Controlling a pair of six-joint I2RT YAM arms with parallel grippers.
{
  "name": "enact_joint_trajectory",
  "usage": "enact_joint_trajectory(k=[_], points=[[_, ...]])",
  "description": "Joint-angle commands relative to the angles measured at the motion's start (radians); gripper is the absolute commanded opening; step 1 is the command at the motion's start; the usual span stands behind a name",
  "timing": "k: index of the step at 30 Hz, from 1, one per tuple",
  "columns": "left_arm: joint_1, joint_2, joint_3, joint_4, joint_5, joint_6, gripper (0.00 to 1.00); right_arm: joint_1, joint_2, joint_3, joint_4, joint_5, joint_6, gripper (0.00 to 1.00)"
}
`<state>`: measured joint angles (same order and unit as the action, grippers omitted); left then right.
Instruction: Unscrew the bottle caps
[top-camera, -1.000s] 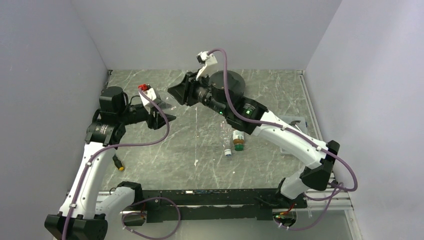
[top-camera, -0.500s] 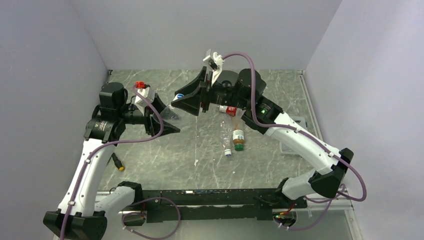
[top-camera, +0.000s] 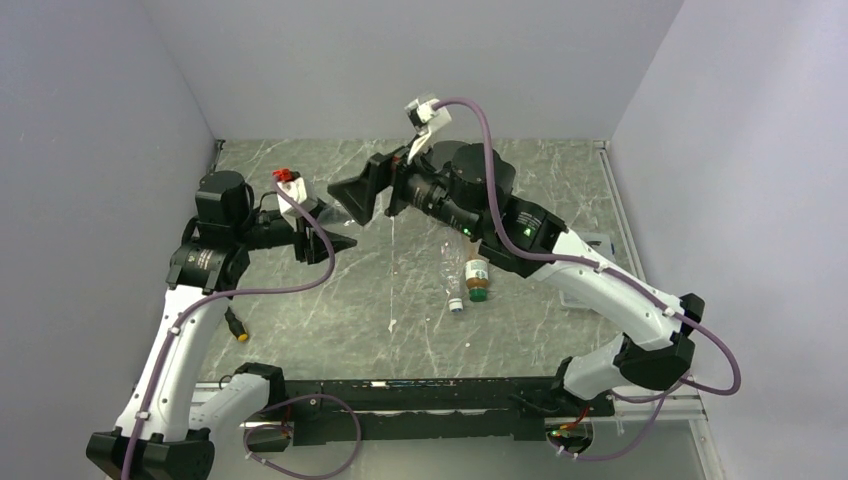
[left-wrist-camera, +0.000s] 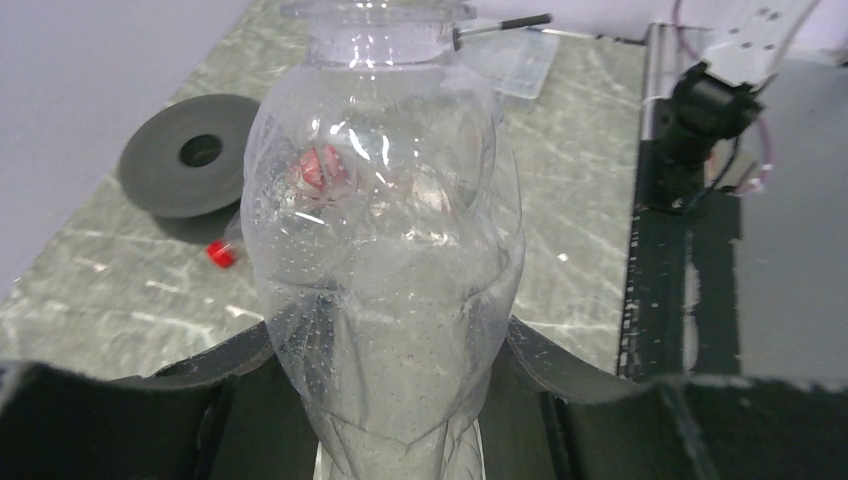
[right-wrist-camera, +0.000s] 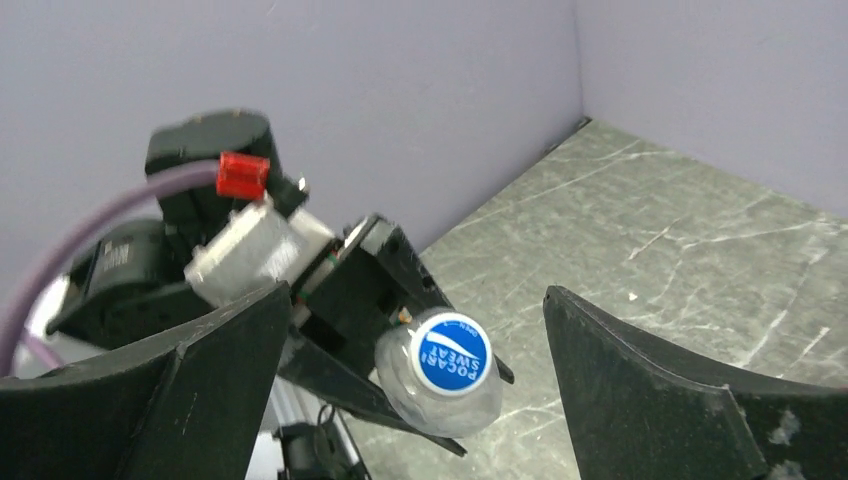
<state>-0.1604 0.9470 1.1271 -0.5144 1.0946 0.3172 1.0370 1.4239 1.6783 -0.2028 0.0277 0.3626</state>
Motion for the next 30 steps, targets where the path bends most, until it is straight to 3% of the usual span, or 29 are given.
enact_joint_trajectory(k=[1, 7, 13, 18, 25, 30], points=[[0.002, -0.029, -0.027, 0.056, -0.138, 0.079, 0.27, 0.019, 0.048, 0.127, -0.1, 0.259, 0.061, 0.99], [0.002, -0.028, -0.039, 0.038, -0.196, 0.116, 0.27, 0.021, 0.096, 0.139, -0.08, 0.268, 0.097, 0.93], [0.002, -0.035, -0.055, 0.051, -0.199, 0.119, 0.27, 0.021, 0.149, 0.171, -0.089, 0.245, 0.117, 0.79], [0.002, -0.031, -0.057, 0.049, -0.202, 0.119, 0.27, 0.021, 0.145, 0.151, -0.071, 0.242, 0.119, 0.59], [0.002, -0.021, -0.051, 0.056, -0.187, 0.094, 0.27, 0.018, 0.121, 0.117, -0.047, 0.233, 0.11, 0.23], [0.002, -0.012, -0.029, 0.043, -0.099, 0.059, 0.27, -0.031, 0.091, 0.08, -0.02, 0.149, 0.108, 0.08]])
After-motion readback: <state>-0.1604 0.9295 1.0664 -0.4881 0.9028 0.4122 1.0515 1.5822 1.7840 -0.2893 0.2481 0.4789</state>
